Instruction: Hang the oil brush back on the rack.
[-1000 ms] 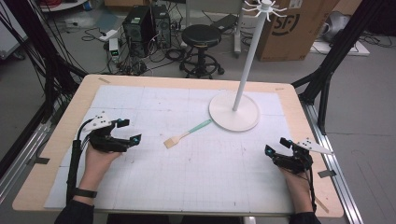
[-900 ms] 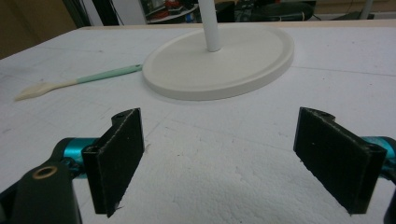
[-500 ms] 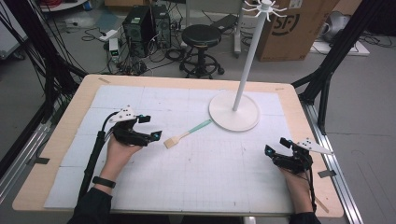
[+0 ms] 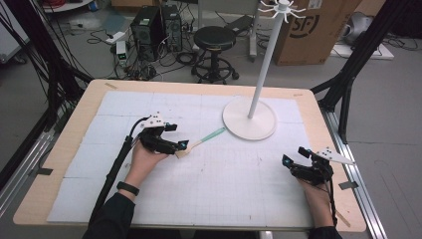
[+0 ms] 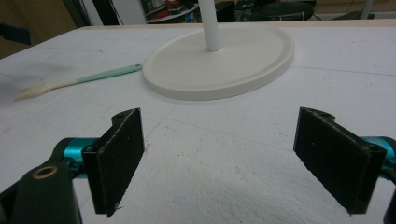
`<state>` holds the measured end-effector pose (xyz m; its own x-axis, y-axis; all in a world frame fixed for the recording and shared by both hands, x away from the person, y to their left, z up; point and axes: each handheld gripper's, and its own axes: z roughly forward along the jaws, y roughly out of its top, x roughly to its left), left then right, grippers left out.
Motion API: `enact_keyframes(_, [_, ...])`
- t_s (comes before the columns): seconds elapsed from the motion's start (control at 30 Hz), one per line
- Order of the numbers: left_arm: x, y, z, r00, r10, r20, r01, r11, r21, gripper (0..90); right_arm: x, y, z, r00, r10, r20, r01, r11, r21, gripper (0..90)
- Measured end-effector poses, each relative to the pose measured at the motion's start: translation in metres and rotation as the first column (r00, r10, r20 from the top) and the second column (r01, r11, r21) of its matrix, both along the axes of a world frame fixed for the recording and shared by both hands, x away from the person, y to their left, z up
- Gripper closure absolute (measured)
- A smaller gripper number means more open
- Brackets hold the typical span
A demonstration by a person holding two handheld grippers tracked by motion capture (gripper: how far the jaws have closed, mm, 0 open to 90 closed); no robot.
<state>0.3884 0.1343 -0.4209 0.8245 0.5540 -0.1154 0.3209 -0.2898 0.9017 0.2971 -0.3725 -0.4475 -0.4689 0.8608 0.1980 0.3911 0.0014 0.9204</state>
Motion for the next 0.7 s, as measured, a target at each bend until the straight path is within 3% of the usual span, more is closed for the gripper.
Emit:
enact_keyframes(0.3, [0.009, -0.03, -0.008, 0.9995, -0.028, -0.013, 0.029, 0.998, 0.056, 18.3, 0.0, 0.0, 0.0, 1.0, 0.0, -0.005, 0.0, 1.0, 0.002, 15.7])
enact_keyframes(0.43, [0.012, -0.04, -0.015, 0.9992, -0.032, -0.025, 0.034, 0.9953, 0.09, 25.0, 0.0, 0.0, 0.0, 1.0, 0.003, 0.003, -0.003, 1.0, -0.004, 15.7])
enact_keyframes(0.7, [0.017, -0.047, -0.02, 0.9987, -0.016, -0.047, 0.022, 0.9935, 0.111, 38.8, 0.0, 0.0, 0.0, 1.0, 0.004, 0.003, -0.004, 1.0, -0.004, 15.7])
